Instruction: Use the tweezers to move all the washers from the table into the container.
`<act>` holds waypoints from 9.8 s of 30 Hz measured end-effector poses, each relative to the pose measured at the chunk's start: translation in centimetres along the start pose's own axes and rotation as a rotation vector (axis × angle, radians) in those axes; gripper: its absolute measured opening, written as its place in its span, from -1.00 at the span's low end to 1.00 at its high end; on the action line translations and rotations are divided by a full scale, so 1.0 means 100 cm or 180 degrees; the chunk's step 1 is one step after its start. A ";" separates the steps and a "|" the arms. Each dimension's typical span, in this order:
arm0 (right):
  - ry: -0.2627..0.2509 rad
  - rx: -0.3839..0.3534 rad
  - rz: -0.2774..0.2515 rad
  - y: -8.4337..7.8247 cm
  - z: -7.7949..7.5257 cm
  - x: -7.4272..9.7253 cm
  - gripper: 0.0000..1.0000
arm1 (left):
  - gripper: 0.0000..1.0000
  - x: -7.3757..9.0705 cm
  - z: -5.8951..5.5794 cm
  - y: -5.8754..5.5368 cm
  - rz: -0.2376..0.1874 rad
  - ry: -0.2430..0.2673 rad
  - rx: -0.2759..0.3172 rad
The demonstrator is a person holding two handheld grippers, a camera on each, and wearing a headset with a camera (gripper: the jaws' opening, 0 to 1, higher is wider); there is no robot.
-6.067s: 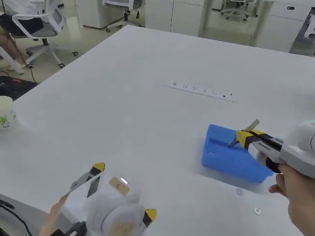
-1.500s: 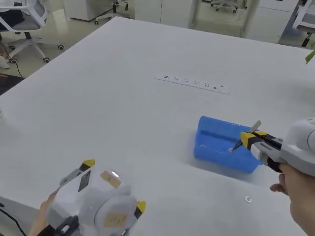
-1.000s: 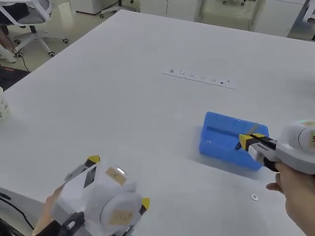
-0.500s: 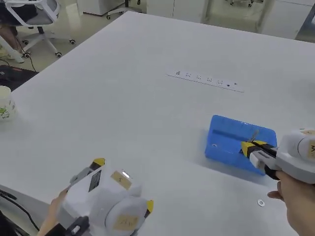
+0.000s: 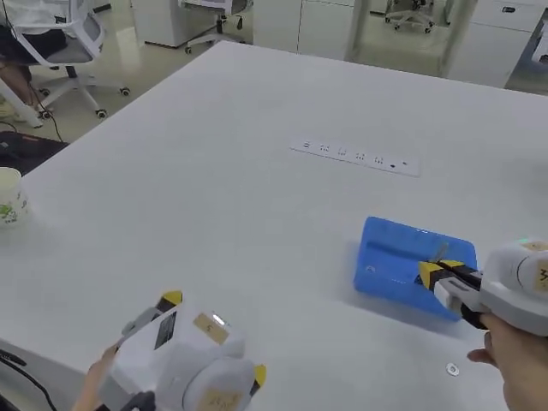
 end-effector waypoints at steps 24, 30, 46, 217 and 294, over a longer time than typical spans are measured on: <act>-0.0184 -0.0135 -0.0356 0.025 -0.004 0.049 -0.96 | 0.54 0.002 0.001 0.003 -0.0029 0.0016 -0.0010; -0.0226 -0.0192 -0.0481 0.032 -0.005 0.063 -0.96 | 0.54 0.002 0.001 0.004 -0.0052 0.0014 -0.0008; -0.0334 -0.0320 -0.0314 0.002 -0.005 0.085 -0.96 | 0.53 0.002 0.000 0.004 -0.0052 -0.0009 -0.0009; 0.1046 0.0260 -0.0404 0.070 0.056 0.083 -0.97 | -0.14 0.024 -0.054 0.191 -0.1150 -0.2514 0.0474; 0.2565 0.0172 -0.0161 0.064 0.133 0.163 -0.94 | -1.00 0.080 -0.076 0.219 -0.1510 -0.4208 -0.0270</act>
Point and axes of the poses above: the centre of the closed fingertips' face, and the gripper's own axes: x roughly backward along the fingers, z roughly to its left, y roughly out of its top, the point moved 6 cm from there along x, roughly backward along the fingers, and after that the axes turned 9 degrees about -z, right-handed, at the moved point
